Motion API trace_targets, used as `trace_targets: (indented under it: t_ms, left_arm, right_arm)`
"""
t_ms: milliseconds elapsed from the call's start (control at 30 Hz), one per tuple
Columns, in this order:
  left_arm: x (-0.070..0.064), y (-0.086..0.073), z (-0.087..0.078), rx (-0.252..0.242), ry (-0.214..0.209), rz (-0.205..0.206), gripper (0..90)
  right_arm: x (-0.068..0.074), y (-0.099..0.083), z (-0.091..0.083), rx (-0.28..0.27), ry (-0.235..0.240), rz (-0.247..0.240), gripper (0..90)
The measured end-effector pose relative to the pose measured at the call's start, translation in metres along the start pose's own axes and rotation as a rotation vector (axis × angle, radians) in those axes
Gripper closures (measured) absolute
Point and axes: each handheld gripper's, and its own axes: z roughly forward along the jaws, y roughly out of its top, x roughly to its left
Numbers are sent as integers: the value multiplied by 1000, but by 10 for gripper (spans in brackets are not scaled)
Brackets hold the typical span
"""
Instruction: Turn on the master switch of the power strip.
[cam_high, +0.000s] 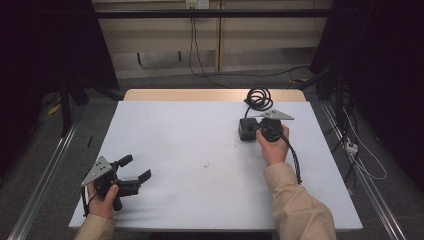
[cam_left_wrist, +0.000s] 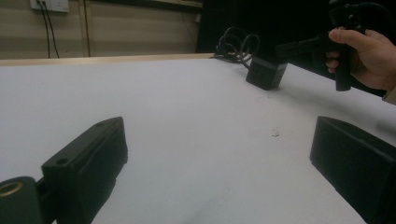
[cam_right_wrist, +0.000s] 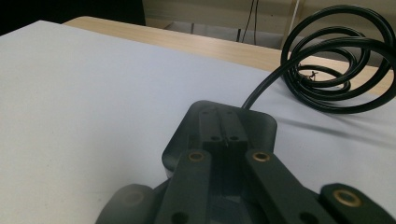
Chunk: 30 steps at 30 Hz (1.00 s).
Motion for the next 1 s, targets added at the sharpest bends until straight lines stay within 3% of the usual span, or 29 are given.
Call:
trace_targets:
  t_ms: [600,1000]
  left_arm:
    - [0,0,0,7,2,4,37]
    - [-1,0,0,3,-2,5,37]
  right_arm:
    - [5,-3,4,8,-5,-59,900]
    - [2,-3,5,8,7,-36,900]
